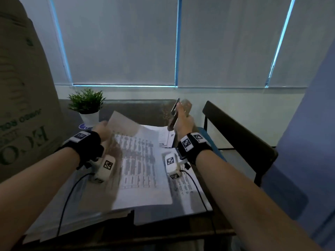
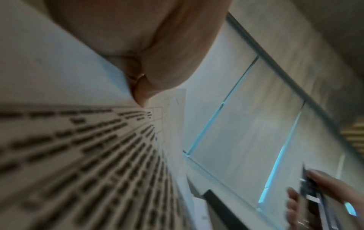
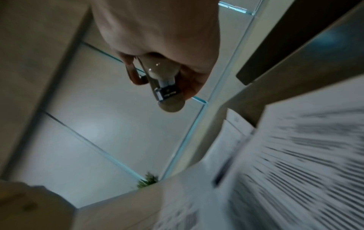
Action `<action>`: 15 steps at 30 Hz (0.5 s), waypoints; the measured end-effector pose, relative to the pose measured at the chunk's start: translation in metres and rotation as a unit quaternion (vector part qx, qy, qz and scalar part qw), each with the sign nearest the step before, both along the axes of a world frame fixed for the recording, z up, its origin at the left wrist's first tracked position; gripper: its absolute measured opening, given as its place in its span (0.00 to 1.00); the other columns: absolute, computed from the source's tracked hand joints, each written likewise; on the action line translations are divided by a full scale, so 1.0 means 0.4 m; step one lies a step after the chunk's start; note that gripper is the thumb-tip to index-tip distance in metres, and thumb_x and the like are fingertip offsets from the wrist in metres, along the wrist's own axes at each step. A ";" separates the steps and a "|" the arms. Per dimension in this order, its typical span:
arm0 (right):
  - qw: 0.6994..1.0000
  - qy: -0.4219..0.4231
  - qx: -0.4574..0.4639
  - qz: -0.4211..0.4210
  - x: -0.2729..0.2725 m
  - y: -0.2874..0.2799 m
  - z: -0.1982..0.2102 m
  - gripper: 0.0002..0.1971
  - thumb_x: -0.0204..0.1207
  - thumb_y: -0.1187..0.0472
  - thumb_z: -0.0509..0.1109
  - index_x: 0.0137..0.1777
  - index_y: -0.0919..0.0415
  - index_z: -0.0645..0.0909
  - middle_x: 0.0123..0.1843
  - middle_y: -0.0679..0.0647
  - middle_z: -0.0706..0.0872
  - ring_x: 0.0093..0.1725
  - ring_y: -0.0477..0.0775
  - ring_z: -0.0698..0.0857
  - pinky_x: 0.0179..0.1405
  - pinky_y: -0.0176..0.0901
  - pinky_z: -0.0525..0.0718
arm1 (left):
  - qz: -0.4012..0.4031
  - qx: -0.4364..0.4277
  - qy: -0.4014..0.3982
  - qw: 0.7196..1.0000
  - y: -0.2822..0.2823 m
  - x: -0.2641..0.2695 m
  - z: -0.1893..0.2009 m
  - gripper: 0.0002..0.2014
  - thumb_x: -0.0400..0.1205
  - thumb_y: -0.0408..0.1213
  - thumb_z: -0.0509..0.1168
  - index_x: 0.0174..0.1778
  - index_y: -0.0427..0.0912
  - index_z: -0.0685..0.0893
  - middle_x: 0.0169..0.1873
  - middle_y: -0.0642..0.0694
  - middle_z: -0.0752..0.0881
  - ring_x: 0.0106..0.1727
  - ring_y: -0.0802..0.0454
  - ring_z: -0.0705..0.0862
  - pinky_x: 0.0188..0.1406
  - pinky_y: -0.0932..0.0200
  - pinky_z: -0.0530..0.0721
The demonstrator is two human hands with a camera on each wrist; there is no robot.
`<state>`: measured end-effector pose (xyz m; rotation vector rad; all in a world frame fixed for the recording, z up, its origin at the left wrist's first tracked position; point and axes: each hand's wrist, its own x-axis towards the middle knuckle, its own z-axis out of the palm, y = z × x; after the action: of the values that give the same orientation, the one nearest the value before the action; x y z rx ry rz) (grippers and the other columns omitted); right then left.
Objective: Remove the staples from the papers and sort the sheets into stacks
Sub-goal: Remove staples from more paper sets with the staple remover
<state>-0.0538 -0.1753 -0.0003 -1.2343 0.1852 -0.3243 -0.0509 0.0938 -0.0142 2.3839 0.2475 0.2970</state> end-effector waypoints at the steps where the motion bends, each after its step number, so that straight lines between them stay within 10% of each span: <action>1: 1.000 0.028 -0.001 0.010 0.014 0.012 -0.040 0.26 0.72 0.38 0.75 0.54 0.63 0.83 0.46 0.57 0.89 0.38 0.53 0.87 0.33 0.41 0.83 | 0.011 0.020 0.021 1.000 0.028 -0.011 -0.005 0.20 0.78 0.19 0.59 0.68 0.26 0.76 0.65 0.27 0.79 0.68 0.33 0.76 0.68 0.46 0.72; 8: 0.987 0.151 -0.023 0.059 0.031 0.039 -0.187 0.23 0.76 0.41 0.72 0.48 0.64 0.78 0.36 0.56 0.82 0.27 0.49 0.78 0.18 0.35 0.71 | 0.068 0.084 0.124 0.986 0.119 -0.025 -0.045 0.23 0.78 0.25 0.65 0.70 0.27 0.72 0.68 0.28 0.76 0.66 0.34 0.77 0.63 0.46 0.75; 12: 0.981 0.184 0.043 0.038 0.050 0.045 -0.257 0.36 0.61 0.31 0.75 0.51 0.66 0.83 0.37 0.59 0.88 0.29 0.56 0.84 0.28 0.40 0.80 | -0.095 -0.010 0.168 0.981 -0.038 -0.082 -0.030 0.23 0.81 0.32 0.67 0.71 0.33 0.73 0.60 0.37 0.81 0.59 0.43 0.81 0.56 0.53 0.79; 15: 0.977 0.196 0.080 0.024 0.054 0.026 -0.298 0.28 0.72 0.36 0.71 0.42 0.67 0.83 0.27 0.57 0.86 0.26 0.56 0.80 0.31 0.44 0.77 | -0.223 -0.131 0.241 0.935 -0.173 -0.138 -0.056 0.22 0.83 0.33 0.63 0.74 0.36 0.71 0.61 0.42 0.81 0.61 0.50 0.79 0.56 0.59 0.77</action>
<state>-0.0321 -0.1649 -0.1196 -1.1312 0.5103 -0.0181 -0.1059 0.0247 -0.0367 2.1342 -0.0392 -0.5098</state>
